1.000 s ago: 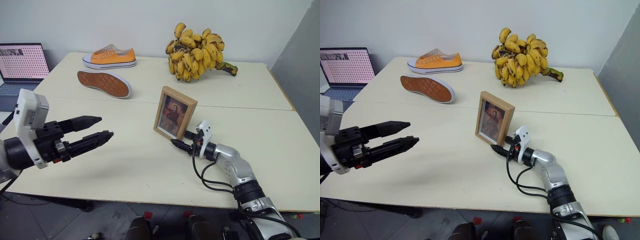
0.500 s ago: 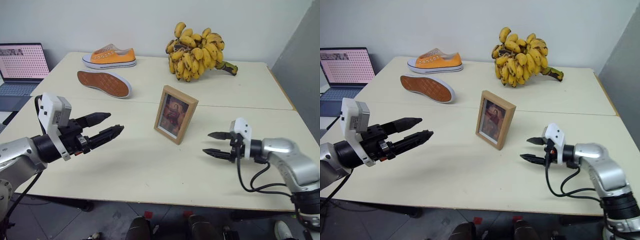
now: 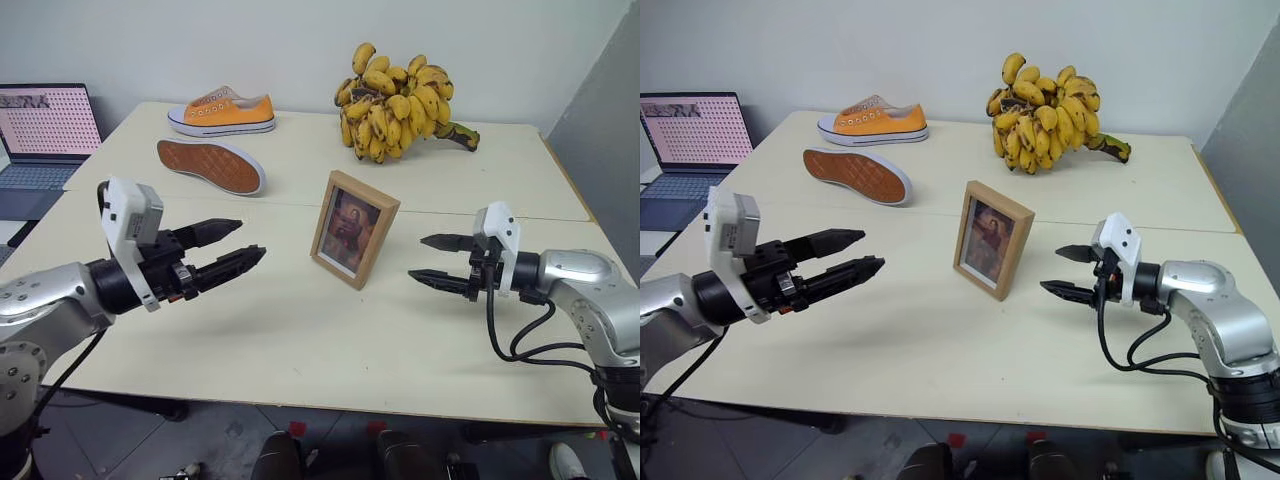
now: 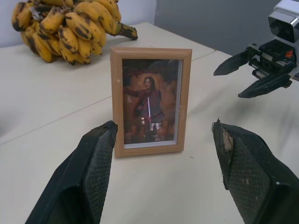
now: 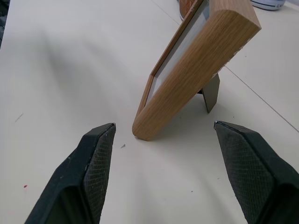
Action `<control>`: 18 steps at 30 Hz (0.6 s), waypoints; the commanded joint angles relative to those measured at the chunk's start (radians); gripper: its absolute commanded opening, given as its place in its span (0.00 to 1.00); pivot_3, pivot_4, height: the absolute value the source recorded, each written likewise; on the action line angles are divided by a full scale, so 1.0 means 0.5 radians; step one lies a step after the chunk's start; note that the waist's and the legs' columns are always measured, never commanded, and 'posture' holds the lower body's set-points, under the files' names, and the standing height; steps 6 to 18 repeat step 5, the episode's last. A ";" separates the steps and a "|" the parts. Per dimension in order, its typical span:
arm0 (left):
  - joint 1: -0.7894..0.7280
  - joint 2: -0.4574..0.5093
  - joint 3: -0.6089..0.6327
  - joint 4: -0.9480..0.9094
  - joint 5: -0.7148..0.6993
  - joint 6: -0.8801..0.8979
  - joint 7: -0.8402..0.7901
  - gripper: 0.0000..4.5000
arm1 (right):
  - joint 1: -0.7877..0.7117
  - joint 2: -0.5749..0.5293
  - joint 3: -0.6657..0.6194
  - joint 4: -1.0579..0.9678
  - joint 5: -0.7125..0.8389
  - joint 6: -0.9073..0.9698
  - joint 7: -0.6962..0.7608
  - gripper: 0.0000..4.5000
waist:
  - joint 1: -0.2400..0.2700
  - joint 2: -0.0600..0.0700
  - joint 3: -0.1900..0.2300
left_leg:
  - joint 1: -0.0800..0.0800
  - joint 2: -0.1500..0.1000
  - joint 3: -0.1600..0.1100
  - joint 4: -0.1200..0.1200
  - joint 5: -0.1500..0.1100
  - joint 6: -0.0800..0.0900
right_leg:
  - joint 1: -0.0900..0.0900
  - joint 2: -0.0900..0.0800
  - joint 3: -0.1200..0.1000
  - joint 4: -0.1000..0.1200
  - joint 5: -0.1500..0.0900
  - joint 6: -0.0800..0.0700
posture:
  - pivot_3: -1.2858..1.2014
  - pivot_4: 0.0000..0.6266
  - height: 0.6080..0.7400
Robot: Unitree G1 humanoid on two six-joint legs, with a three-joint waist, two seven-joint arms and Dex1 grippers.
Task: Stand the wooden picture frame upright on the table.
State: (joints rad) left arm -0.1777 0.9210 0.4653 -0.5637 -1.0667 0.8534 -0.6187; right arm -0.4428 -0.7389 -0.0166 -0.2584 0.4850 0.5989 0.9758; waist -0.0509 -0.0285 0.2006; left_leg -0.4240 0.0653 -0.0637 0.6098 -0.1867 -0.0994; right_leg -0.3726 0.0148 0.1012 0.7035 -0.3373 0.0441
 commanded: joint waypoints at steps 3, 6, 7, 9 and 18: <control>-0.083 -0.015 -0.031 -0.057 0.065 -0.080 0.059 0.77 | 0.002 0.014 -0.063 -0.102 0.079 0.043 -0.042 0.79 | 0.000 0.000 0.000 | 0.000 0.000 -0.001 0.000 0.000 0.000 | 0.000 0.000 0.000 0.000 0.000 0.000 | 0.52 0.24 1.00; -0.106 -0.019 -0.050 -0.046 0.074 -0.075 0.079 0.77 | 0.001 0.023 -0.073 -0.108 0.099 0.058 -0.052 0.79 | 0.001 0.000 0.000 | 0.000 0.000 -0.001 0.001 0.000 0.000 | 0.000 0.000 0.000 0.000 0.000 0.001 | 0.52 0.24 1.00; -0.106 -0.019 -0.050 -0.046 0.074 -0.075 0.079 0.77 | 0.001 0.023 -0.073 -0.108 0.099 0.058 -0.052 0.79 | 0.001 0.000 0.000 | 0.000 0.000 -0.001 0.001 0.000 0.000 | 0.000 0.000 0.000 0.000 0.000 0.001 | 0.52 0.24 1.00; -0.106 -0.019 -0.050 -0.046 0.074 -0.075 0.079 0.77 | 0.001 0.023 -0.073 -0.108 0.099 0.058 -0.052 0.79 | 0.001 0.000 0.000 | 0.000 0.000 -0.001 0.001 0.000 0.000 | 0.000 0.000 0.000 0.000 0.000 0.001 | 0.52 0.24 1.00; -0.106 -0.019 -0.050 -0.046 0.074 -0.075 0.079 0.77 | 0.001 0.023 -0.073 -0.108 0.099 0.058 -0.052 0.79 | 0.001 0.000 0.000 | 0.000 0.000 -0.001 0.001 0.000 0.000 | 0.000 0.000 0.000 0.000 0.000 0.001 | 0.52 0.24 1.00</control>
